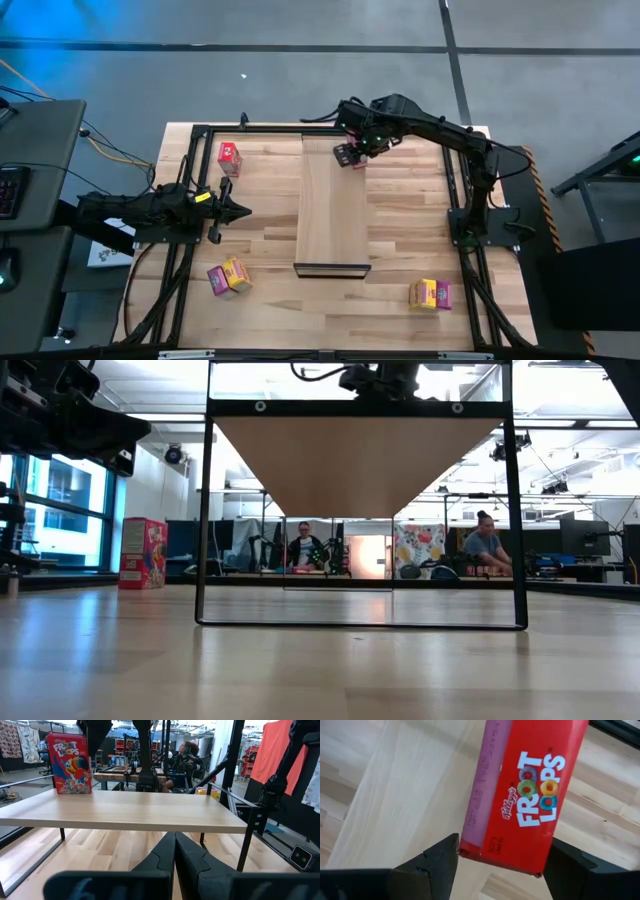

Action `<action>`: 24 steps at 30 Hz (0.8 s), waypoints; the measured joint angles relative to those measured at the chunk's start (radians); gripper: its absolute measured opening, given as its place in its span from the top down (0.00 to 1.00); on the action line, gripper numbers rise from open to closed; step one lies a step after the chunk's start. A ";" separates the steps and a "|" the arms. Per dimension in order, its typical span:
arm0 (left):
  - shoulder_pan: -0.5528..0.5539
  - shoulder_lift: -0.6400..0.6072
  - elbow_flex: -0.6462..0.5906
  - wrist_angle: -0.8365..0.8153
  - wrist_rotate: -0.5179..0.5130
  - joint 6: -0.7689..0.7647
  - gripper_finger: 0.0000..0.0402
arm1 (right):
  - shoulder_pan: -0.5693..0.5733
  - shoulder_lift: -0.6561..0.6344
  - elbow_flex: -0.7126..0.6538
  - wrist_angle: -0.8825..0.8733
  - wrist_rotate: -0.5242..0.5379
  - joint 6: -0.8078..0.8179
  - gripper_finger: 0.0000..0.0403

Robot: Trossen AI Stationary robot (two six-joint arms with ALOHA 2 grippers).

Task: Stack cereal on shelf
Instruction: Put the right red cereal box on the shelf

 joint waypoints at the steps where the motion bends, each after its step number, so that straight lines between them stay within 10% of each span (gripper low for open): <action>1: 0.000 0.000 0.000 0.000 0.000 0.000 1.00 | 0.000 0.000 0.000 0.006 0.000 -0.009 0.41; 24: 0.000 0.000 0.000 0.000 0.000 0.000 1.00 | -0.038 0.000 0.000 0.034 -0.111 -0.080 0.41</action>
